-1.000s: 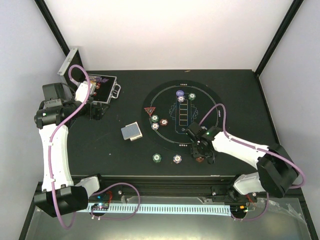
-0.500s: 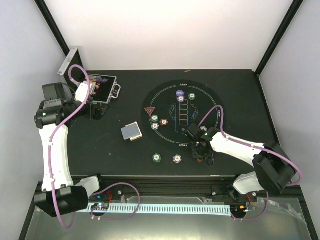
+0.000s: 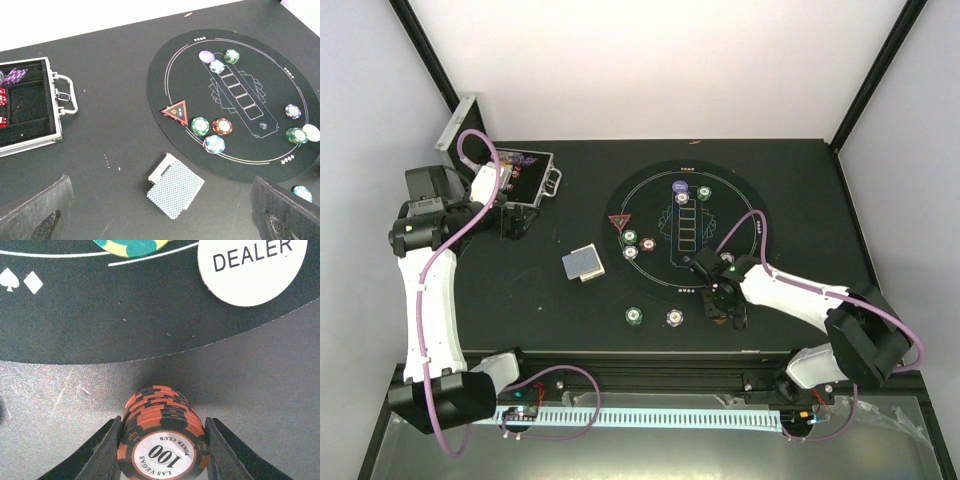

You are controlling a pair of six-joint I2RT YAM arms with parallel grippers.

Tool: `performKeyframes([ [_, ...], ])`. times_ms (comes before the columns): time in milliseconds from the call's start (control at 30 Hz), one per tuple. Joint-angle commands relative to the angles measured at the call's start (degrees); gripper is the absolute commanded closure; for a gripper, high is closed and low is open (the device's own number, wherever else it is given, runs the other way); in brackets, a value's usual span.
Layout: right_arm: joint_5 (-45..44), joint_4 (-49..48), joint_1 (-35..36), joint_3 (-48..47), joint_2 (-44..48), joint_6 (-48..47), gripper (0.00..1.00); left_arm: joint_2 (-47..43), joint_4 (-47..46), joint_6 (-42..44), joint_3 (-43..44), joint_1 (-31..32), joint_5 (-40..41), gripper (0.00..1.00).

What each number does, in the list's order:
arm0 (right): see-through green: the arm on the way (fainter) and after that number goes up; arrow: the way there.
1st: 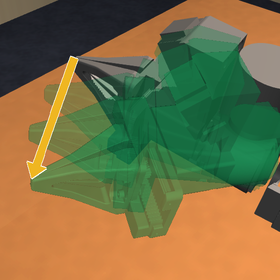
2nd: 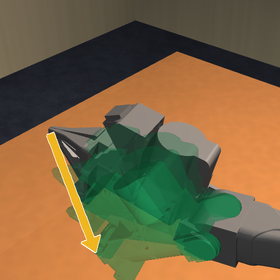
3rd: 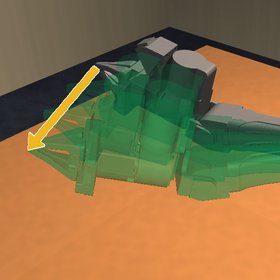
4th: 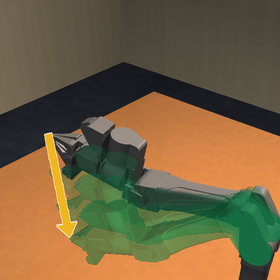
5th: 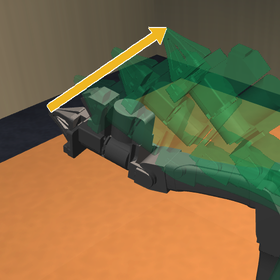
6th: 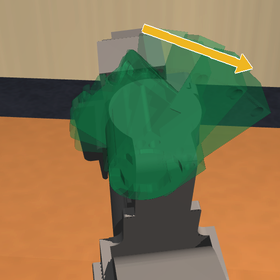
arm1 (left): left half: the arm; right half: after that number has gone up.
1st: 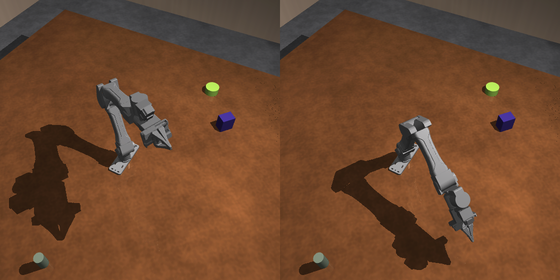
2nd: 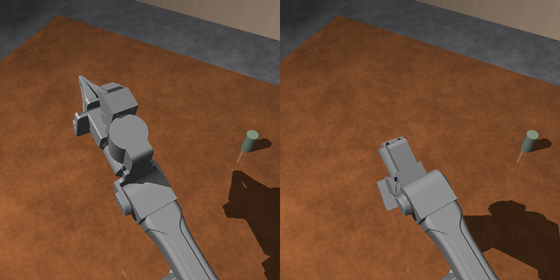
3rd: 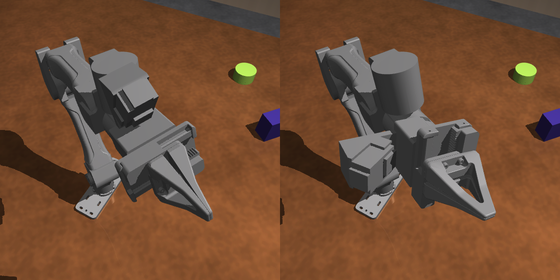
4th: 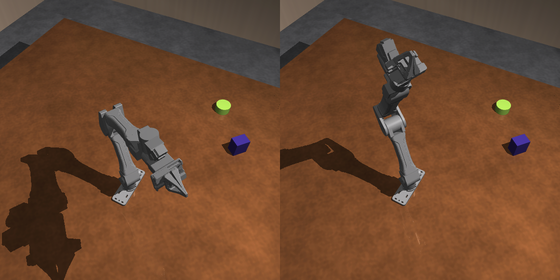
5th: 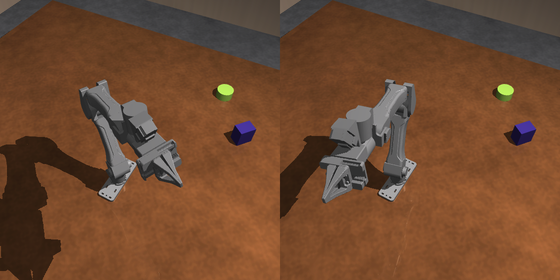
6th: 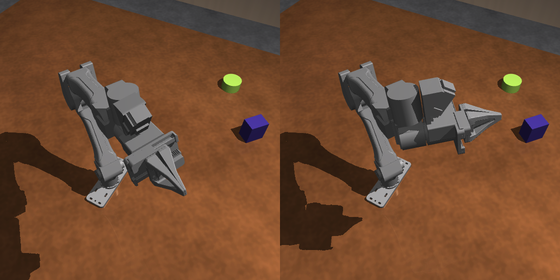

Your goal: Distribute texas hold em gaming equipment

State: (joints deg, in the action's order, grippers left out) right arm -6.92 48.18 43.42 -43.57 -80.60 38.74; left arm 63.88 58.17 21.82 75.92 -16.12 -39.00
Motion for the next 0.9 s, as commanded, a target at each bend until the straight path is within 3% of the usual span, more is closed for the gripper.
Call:
performKeyframes([
  [0, -0.20, -0.35, 0.35, 0.21, 0.32, 0.35, 0.75, 0.20, -0.60, -0.23, 1.24, -0.32, -0.85, 0.01],
  [200, -1.70, 3.96, 0.23, -3.43, 3.10, 0.24, 0.81, 0.11, -0.43, -0.20, 1.42, -0.32, -0.71, 0.01],
  [500, -7.25, 12.49, -1.41, -18.90, 1.33, -3.33, 0.81, 0.07, -0.26, -0.12, 1.57, -0.32, -0.58, 0.01],
  [667, -8.00, 11.76, -8.54, -29.31, -4.63, -8.63, 0.81, 0.11, -0.11, -0.12, 1.87, -0.32, -0.32, 0.01],
  [867, -9.98, 11.38, -17.75, -47.62, -20.43, -13.39, 0.82, 0.37, 0.05, 0.14, 2.12, -0.32, -0.12, 0.01],
])
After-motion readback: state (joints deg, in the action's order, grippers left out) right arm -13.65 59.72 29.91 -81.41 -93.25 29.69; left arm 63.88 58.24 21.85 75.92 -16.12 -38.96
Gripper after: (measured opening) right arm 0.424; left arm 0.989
